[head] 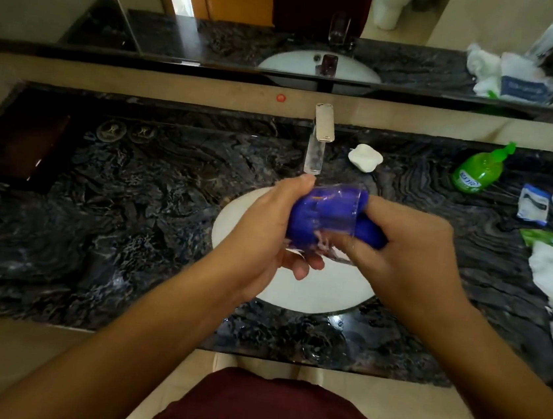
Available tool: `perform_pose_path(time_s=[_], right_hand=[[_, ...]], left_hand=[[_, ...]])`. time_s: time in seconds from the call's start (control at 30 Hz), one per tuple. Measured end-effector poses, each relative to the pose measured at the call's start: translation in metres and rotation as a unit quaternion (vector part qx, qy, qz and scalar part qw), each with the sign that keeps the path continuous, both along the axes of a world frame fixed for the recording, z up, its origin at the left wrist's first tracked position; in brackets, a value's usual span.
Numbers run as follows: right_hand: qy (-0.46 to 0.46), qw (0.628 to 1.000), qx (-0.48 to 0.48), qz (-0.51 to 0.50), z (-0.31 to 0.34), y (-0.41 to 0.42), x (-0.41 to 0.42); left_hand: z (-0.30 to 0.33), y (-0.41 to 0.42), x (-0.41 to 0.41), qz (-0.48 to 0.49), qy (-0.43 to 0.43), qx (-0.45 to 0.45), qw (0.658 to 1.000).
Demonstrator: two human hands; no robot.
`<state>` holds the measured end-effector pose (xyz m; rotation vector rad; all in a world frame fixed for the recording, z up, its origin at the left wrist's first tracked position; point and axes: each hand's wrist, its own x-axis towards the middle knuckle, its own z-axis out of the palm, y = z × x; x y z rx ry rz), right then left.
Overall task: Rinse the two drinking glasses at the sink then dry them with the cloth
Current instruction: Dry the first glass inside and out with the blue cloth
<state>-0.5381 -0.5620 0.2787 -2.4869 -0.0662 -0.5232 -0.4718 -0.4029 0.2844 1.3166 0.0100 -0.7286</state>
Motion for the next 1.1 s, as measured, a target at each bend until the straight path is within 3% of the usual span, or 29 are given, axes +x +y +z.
perform_pose_path(time_s=[0.13, 0.17, 0.23, 0.27, 0.3, 0.33, 0.4, 0.43, 0.47, 0.53, 0.57, 0.6, 0.7, 0.83, 0.9, 1.1], right_hand=[[0.083, 0.978, 0.189, -0.035, 0.006, 0.010, 0.005], [0.134, 0.951, 0.274, -0.046, 0.006, 0.012, 0.007], [0.242, 0.831, 0.499, -0.056, 0.005, 0.018, 0.007], [0.274, 0.773, 0.570, -0.048, 0.007, 0.020, 0.006], [0.292, 0.740, 0.605, -0.031, 0.007, 0.021, 0.005], [0.302, 0.720, 0.625, 0.000, 0.011, 0.020, 0.002], [0.293, 0.704, 0.639, 0.096, 0.019, 0.011, -0.002], [0.276, 0.728, 0.614, 0.131, 0.023, 0.005, -0.003], [0.251, 0.781, 0.556, 0.135, 0.024, -0.001, -0.005], [0.133, 0.922, 0.356, 0.068, 0.022, -0.011, -0.008], [0.080, 0.958, 0.270, 0.058, 0.021, -0.013, -0.008], [0.053, 0.970, 0.226, 0.072, 0.018, -0.012, -0.007], [0.085, 0.958, 0.244, 0.124, 0.006, -0.008, -0.002], [0.154, 0.965, 0.183, 0.105, 0.001, -0.005, 0.002], [0.128, 0.977, 0.152, 0.079, -0.001, 0.000, 0.003], [0.136, 0.929, 0.345, -0.013, -0.006, 0.017, 0.009]], left_hand=[[-0.002, 0.005, -0.001, 0.022, -0.200, 0.050, 0.978], [-0.003, 0.008, -0.001, 0.019, -0.268, 0.070, 0.961], [-0.006, 0.014, 0.002, -0.004, -0.408, 0.087, 0.909], [-0.007, 0.017, 0.004, -0.019, -0.466, 0.086, 0.881], [-0.009, 0.020, 0.006, -0.025, -0.501, 0.077, 0.862], [-0.009, 0.021, 0.009, -0.020, -0.510, 0.062, 0.858], [-0.008, 0.023, 0.014, 0.017, -0.451, 0.016, 0.892], [-0.006, 0.023, 0.016, 0.039, -0.395, -0.009, 0.918], [-0.005, 0.023, 0.017, 0.059, -0.337, -0.025, 0.939], [-0.003, 0.020, 0.019, 0.089, -0.238, -0.035, 0.967], [-0.001, 0.017, 0.019, 0.101, -0.189, -0.039, 0.976], [0.002, 0.014, 0.018, 0.107, -0.139, -0.041, 0.984], [0.005, 0.011, 0.014, 0.064, -0.031, -0.016, 0.997], [-0.001, 0.013, 0.009, 0.032, -0.009, 0.015, 0.999], [-0.005, 0.014, 0.005, 0.033, -0.030, 0.034, 0.998], [-0.014, 0.014, -0.005, 0.052, -0.253, 0.061, 0.964]])
